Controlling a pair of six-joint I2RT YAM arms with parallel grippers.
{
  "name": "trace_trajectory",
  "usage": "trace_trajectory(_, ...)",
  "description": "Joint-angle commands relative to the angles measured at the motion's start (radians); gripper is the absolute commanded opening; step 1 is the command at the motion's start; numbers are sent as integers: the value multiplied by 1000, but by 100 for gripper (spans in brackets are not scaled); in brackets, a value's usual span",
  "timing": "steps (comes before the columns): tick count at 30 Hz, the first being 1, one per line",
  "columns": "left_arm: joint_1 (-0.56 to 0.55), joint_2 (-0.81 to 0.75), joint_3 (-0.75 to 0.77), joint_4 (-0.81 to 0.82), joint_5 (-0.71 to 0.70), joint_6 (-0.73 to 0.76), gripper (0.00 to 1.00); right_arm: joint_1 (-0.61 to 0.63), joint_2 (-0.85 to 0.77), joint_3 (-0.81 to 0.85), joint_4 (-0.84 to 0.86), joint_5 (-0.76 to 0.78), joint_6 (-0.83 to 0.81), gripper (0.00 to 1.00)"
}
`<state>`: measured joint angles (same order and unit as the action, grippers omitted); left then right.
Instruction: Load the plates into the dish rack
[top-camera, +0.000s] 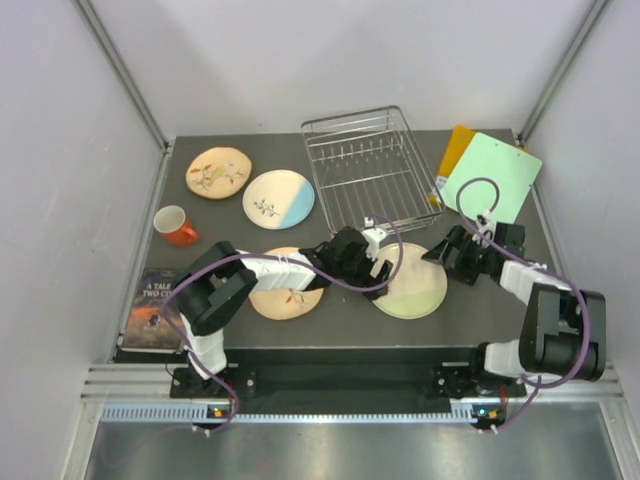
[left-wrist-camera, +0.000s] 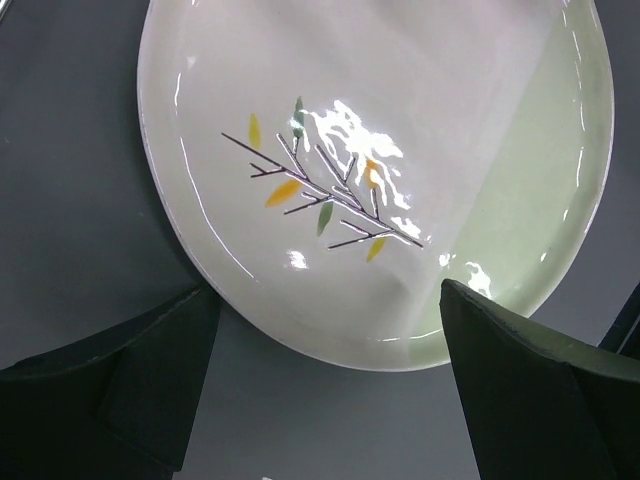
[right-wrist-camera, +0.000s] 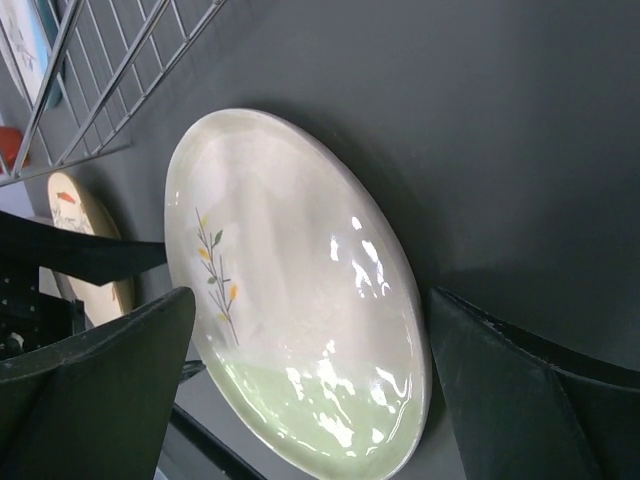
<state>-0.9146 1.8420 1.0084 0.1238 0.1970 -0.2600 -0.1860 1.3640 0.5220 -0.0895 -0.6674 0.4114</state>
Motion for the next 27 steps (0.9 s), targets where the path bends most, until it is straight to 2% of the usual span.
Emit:
trace_trajectory(1, -9, 11, -8, -36, 1, -2, 96, 110, -20, -79, -165, 43, 18, 98)
trace_trajectory(2, -9, 8, -11, -38, -2, 4, 96, 141, -38, -98, -171, 42, 32, 94)
trace_trajectory(4, -9, 0, -21, -41, -2, 11, 96, 233, -98, -115, -168, 54, 58, 94)
trace_trajectory(6, -9, -3, -31, -42, -1, 16, 96, 256, -134, -137, -167, 60, 79, 95)
trace_trajectory(12, -10, -12, -53, -46, 15, 16, 96, 257, -180, -174, -110, 2, 168, 93)
trace_trajectory(19, -24, -27, -79, -76, 18, 15, 96, 253, -215, -204, -20, -75, 265, 78)
trace_trajectory(23, -33, -26, -90, -96, 19, 10, 96, 275, -209, -221, 22, -86, 294, 76)
trace_trajectory(27, -52, -20, -85, -93, 33, -5, 96, 283, -129, -235, 153, -89, 348, 78)
